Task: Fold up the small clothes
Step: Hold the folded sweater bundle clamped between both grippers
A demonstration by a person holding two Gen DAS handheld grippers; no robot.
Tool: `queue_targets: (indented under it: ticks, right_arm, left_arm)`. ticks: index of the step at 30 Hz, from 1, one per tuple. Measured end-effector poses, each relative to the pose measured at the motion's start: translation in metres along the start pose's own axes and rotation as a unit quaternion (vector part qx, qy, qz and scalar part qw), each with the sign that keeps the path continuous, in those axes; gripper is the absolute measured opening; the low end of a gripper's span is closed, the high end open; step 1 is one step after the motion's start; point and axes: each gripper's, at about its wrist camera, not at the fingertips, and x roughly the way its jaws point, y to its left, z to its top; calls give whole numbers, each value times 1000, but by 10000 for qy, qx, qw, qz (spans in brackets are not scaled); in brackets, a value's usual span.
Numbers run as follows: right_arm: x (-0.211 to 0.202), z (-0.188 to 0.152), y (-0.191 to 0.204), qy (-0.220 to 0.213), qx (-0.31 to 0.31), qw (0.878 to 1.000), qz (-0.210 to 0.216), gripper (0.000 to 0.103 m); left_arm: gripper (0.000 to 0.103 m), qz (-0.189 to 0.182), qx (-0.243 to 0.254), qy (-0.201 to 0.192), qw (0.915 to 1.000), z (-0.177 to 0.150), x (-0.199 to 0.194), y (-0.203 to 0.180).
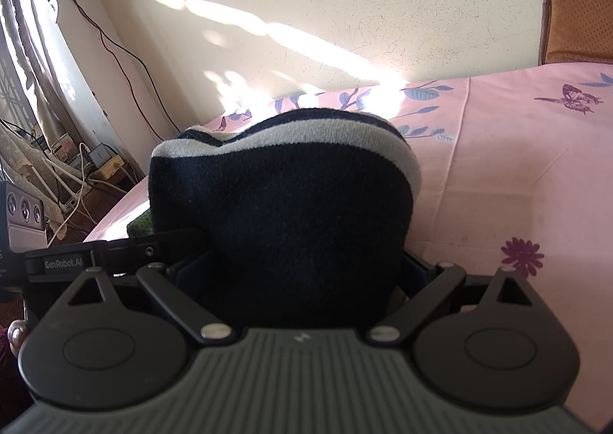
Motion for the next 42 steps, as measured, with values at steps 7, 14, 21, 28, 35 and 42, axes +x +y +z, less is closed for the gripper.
queue_targets:
  ticks: [7, 14, 21, 28, 35, 42]
  right_arm:
    - [-1, 0, -1, -28, 108, 9999, 82, 101]
    - [-1, 0, -1, -31, 143, 9998, 111, 101]
    - [-1, 0, 0, 9, 23, 10000, -13, 101]
    - [-9, -7, -1, -127, 185, 9996, -178, 103]
    - [-14, -12, 3, -206, 264, 9991, -246, 103]
    - [-12, -13, 6, -200, 157, 9990, -374, 103]
  left_arm:
    - [103, 1, 2, 0, 10000, 0, 0, -1]
    - [103, 18, 53, 22, 10000, 0, 1, 0]
    - [103, 38, 122, 51, 9999, -1, -1, -1]
    - [103, 98, 209, 75, 9997, -2, -2, -3]
    - [103, 205, 326, 43, 9992, -4, -3, -7]
    - [103, 245, 344, 12, 9991, -4, -4, -6]
